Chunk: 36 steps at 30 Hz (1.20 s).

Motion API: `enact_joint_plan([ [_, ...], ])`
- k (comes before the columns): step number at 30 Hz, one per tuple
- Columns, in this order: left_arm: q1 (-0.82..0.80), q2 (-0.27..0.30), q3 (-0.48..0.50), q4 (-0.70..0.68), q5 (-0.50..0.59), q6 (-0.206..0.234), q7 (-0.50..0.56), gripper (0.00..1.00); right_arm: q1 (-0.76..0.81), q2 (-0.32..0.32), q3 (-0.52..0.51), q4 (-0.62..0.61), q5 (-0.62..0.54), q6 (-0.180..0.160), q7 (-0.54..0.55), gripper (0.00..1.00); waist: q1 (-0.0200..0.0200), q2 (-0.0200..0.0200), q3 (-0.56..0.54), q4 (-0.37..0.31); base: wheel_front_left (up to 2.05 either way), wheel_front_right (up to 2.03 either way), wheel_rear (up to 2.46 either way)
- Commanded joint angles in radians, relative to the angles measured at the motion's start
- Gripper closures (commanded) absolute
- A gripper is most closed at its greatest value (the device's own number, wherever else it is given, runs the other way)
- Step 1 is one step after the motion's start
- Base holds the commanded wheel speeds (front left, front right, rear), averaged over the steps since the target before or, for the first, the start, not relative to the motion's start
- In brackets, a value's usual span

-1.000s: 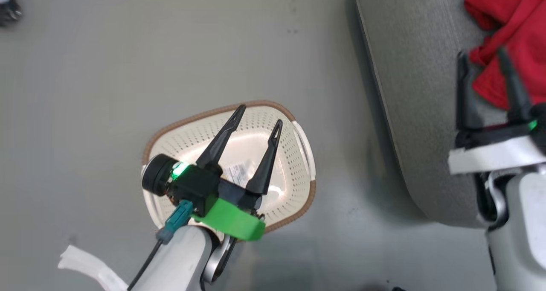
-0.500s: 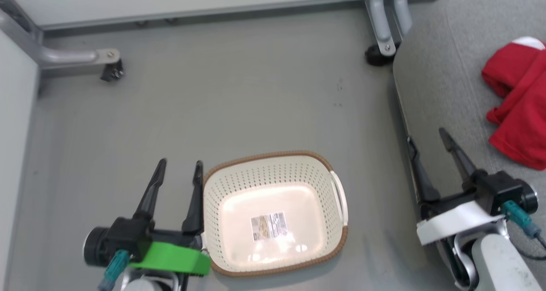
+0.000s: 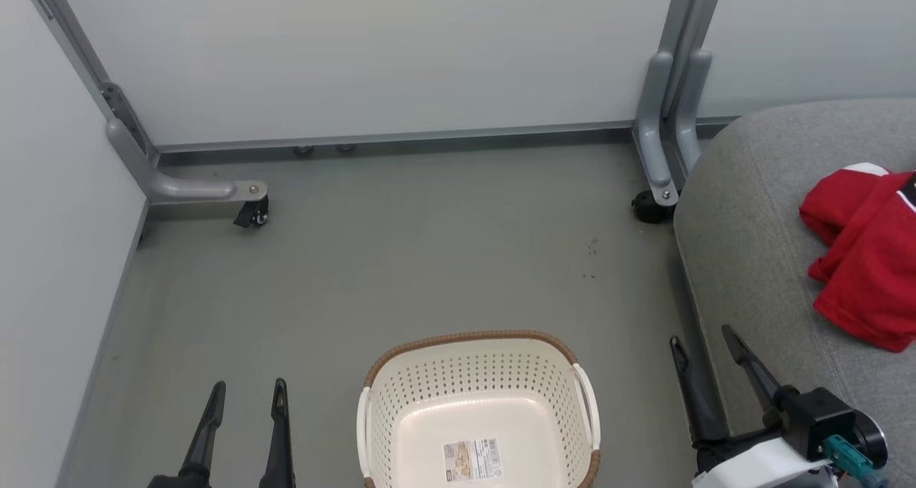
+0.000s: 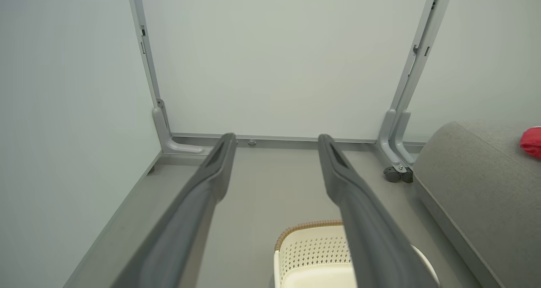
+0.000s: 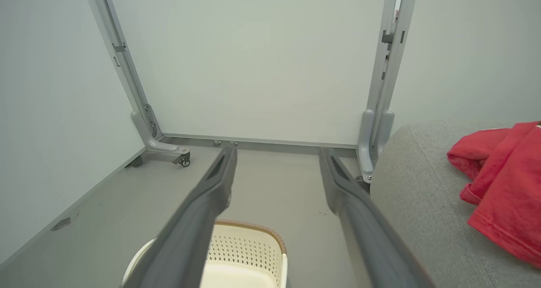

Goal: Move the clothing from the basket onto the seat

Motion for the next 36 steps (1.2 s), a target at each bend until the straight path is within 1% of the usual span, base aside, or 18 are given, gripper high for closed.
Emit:
enact_joint_plan([
  [1, 0.023, -0.001, -0.002, -0.003, -0.002, 0.005, -0.003, 0.00, 0.021, 0.002, 0.001, -0.006, -0.005, -0.002, -0.002, 0.00, 0.0001, 0.0000, -0.042, -0.010, 0.00, 0.00, 0.00],
  [7, 0.067, -0.001, -0.013, -0.001, -0.014, 0.016, -0.003, 0.00, 0.046, 0.007, 0.013, -0.006, -0.010, -0.002, -0.002, 0.00, 0.0001, 0.0000, -0.075, -0.032, 0.00, 0.00, 0.00],
  [13, 0.077, -0.001, -0.008, 0.004, -0.008, 0.016, -0.003, 0.00, 0.050, 0.010, 0.014, -0.003, -0.013, -0.002, -0.002, 0.00, 0.0001, 0.0000, -0.089, -0.041, 0.00, 0.00, 0.00],
  [33, 0.050, -0.001, -0.004, -0.001, -0.003, 0.012, -0.003, 0.00, 0.044, 0.017, 0.019, -0.004, -0.006, -0.002, -0.002, 0.00, 0.0001, 0.0000, -0.078, -0.059, 0.00, 0.00, 0.00],
  [34, 0.062, -0.001, -0.006, 0.002, -0.005, 0.011, 0.000, 1.00, 0.040, 0.018, 0.019, -0.002, -0.008, 0.000, 0.000, 1.00, 0.0001, 0.0000, -0.077, -0.059, 0.00, 0.00, 0.00],
  [36, 0.066, -0.001, -0.007, 0.020, -0.007, 0.011, 0.002, 1.00, 0.043, 0.021, 0.020, 0.015, -0.008, 0.000, 0.000, 1.00, 0.0001, 0.0000, -0.077, -0.059, 0.00, 0.00, 0.00],
])
